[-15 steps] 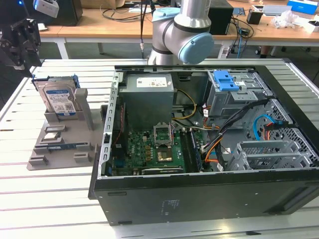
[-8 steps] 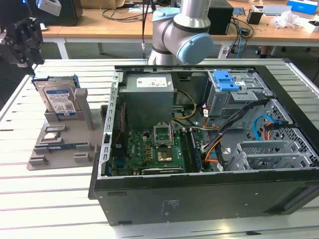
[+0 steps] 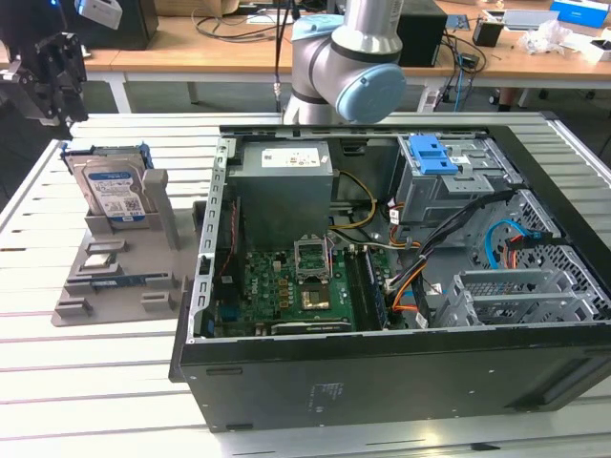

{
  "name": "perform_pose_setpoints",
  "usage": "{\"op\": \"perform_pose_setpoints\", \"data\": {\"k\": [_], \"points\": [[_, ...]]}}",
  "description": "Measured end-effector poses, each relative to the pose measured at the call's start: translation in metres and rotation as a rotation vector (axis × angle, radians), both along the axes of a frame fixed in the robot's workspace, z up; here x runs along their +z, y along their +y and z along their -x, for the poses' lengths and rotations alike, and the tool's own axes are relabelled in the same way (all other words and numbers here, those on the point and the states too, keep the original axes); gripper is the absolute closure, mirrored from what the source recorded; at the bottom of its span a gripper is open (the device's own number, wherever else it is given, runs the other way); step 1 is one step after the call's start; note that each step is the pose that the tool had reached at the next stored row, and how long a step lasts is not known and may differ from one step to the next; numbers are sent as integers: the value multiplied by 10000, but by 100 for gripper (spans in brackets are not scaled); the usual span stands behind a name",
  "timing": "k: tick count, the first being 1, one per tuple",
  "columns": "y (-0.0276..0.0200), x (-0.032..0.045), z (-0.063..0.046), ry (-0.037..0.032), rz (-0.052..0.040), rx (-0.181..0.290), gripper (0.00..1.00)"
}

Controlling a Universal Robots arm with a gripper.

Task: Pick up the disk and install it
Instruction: 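Pick up the disk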

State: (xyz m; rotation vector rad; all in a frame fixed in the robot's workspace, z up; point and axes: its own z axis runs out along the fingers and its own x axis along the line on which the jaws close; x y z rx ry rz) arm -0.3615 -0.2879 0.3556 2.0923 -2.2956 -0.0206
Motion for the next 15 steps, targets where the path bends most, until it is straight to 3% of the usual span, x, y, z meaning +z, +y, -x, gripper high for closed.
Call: {"op": "perform_pose_setpoints", "data": {"k": [2,6,12,13,14,15], "points": [[9,-60,-15,5,2,203,46],[8,-106,-33,12,4,620,46],[-43,-181,-61,17,8,1053,46],[-72,-241,-85,27,8,1296,46],[-105,-406,-93,48,6,1370,46],[-99,-519,-101,48,6,1394,46]]}}
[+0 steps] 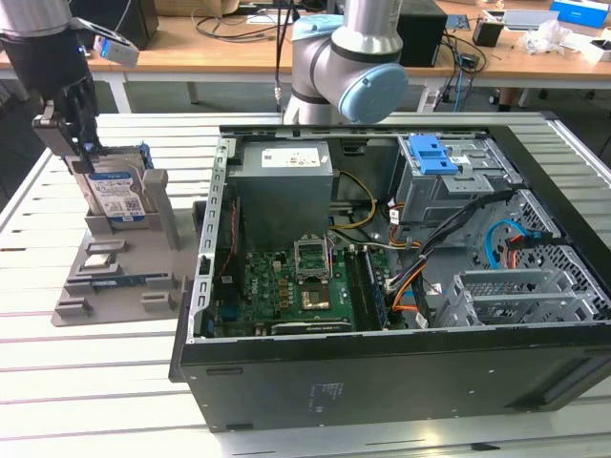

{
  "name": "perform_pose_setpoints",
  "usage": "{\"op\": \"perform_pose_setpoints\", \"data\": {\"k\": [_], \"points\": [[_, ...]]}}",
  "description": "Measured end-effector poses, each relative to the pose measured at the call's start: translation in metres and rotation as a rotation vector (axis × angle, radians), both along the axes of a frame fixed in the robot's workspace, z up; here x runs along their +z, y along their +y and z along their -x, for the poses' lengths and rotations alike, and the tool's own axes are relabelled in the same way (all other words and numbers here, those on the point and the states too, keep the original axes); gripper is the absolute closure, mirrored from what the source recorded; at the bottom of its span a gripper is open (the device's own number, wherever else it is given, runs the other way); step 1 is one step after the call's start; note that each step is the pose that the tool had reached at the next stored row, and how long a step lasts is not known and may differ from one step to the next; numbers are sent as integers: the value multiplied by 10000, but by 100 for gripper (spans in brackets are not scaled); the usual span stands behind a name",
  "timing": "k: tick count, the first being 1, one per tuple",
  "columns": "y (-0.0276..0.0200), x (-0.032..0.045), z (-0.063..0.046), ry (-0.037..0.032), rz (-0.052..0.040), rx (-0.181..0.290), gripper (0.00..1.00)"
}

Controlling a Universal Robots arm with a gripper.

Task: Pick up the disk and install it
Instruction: 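Pick up the disk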

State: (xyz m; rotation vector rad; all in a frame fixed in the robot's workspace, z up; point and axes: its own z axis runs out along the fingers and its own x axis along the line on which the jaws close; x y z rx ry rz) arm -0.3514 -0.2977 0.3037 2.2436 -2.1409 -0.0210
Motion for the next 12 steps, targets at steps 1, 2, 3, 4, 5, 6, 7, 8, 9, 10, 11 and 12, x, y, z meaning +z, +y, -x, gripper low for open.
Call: {"op": "perform_pose_setpoints", "data": {"k": [1,2,3,4,5,6,7,8,9,10,11,12], "points": [[3,-110,-4,1,1,49,46],[3,-133,-5,2,1,61,46],[4,-148,-5,1,1,70,46],[4,-164,-7,0,0,80,46],[4,-171,-8,0,0,86,46],[4,-171,-8,2,1,87,46],[4,-171,-8,2,1,89,46],[4,-172,-8,1,1,89,46],[4,-172,-8,1,1,89,46],[4,-172,-8,1,1,89,47],[4,-173,-8,1,0,89,54],[4,-173,-8,1,2,89,60]]}}
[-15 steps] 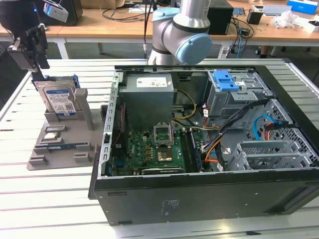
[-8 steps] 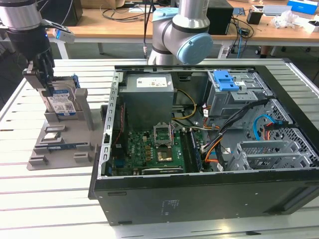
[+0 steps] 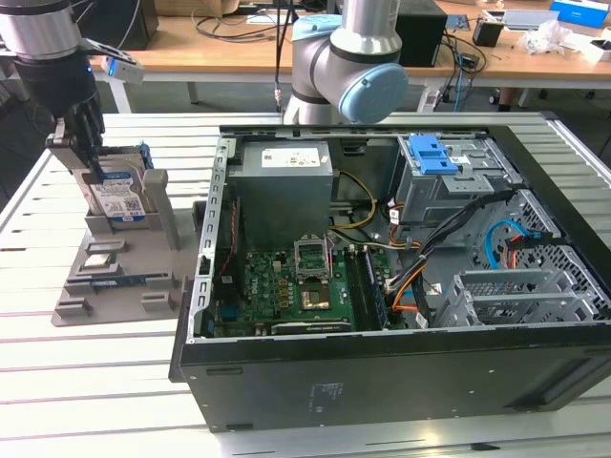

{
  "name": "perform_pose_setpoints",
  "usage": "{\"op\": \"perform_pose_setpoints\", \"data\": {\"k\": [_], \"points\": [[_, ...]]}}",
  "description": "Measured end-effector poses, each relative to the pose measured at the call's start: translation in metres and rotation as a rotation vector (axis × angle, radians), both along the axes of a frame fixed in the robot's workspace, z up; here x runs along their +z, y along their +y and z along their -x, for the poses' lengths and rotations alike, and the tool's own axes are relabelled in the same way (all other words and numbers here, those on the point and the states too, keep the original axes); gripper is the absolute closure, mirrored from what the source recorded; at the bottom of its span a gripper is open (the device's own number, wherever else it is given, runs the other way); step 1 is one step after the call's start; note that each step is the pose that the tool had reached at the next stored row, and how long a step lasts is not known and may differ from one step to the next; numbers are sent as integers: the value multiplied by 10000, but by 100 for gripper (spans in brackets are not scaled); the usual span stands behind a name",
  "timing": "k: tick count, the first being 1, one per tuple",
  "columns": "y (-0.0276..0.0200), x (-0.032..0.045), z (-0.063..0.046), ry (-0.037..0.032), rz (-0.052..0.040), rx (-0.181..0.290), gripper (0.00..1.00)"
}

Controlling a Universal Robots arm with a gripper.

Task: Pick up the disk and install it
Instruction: 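Pick up the disk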

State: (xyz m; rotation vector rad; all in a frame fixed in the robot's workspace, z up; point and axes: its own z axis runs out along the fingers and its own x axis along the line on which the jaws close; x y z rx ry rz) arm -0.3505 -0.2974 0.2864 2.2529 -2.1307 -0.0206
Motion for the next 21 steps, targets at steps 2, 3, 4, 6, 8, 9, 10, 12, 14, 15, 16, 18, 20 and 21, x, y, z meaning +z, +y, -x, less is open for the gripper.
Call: {"op": "perform_pose_setpoints", "data": {"k": [2,3,4,6,8,9,10,12,14,15,16,18,20,21], "points": [[0,-1,0,0,-1,0,64],[0,-1,0,0,-1,0,64],[0,-1,0,0,-1,0,64],[0,7,-1,-6,-3,0,64],[0,40,0,0,-2,1,64],[1,69,0,0,-1,1,64],[2,99,0,-1,-2,1,64],[3,147,0,-1,-1,0,64],[5,187,0,-1,-1,0,64],[6,197,0,0,-1,0,64],[7,208,0,-1,-1,0,64],[9,229,0,0,-1,0,64],[11,265,0,0,-2,0,64],[13,288,0,-1,-2,0,64]]}}
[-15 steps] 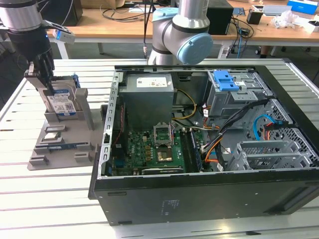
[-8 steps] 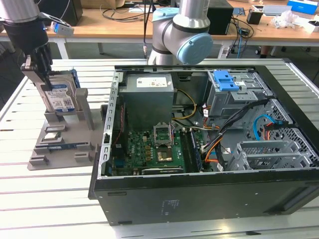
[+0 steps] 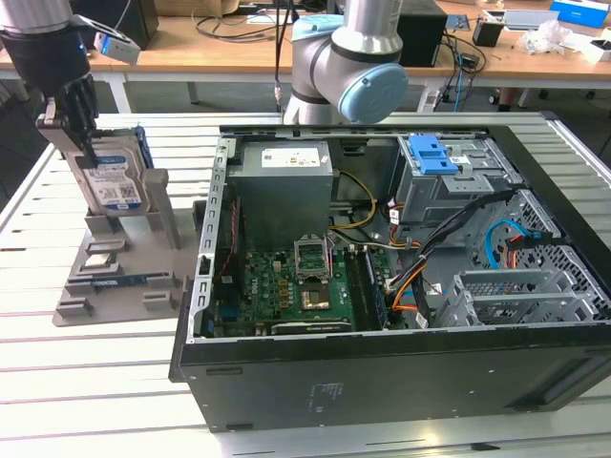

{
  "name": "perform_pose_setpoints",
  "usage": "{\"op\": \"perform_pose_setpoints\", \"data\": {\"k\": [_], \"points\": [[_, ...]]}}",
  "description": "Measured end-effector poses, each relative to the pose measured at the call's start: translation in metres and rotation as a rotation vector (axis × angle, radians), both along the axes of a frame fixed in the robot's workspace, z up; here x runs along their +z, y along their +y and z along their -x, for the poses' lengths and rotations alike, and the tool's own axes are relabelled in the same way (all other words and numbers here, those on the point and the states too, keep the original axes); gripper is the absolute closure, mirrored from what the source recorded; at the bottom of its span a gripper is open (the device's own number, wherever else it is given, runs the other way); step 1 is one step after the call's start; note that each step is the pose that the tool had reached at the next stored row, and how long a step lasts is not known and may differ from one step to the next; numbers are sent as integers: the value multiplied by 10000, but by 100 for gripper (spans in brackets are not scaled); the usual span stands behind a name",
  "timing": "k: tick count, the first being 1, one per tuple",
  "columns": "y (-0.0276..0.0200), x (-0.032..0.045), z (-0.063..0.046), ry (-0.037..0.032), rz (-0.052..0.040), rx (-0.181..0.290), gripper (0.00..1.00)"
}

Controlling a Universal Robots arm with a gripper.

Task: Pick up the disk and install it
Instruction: 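Pick up the disk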

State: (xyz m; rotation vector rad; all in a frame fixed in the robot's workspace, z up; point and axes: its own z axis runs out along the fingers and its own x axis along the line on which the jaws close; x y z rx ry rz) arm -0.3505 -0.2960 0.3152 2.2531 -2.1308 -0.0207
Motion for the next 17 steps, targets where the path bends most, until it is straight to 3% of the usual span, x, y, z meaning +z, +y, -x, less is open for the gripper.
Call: {"op": "perform_pose_setpoints", "data": {"k": [6,17], "points": [[6,108,0,1,0,0,64],[10,228,0,1,0,0,64]]}}
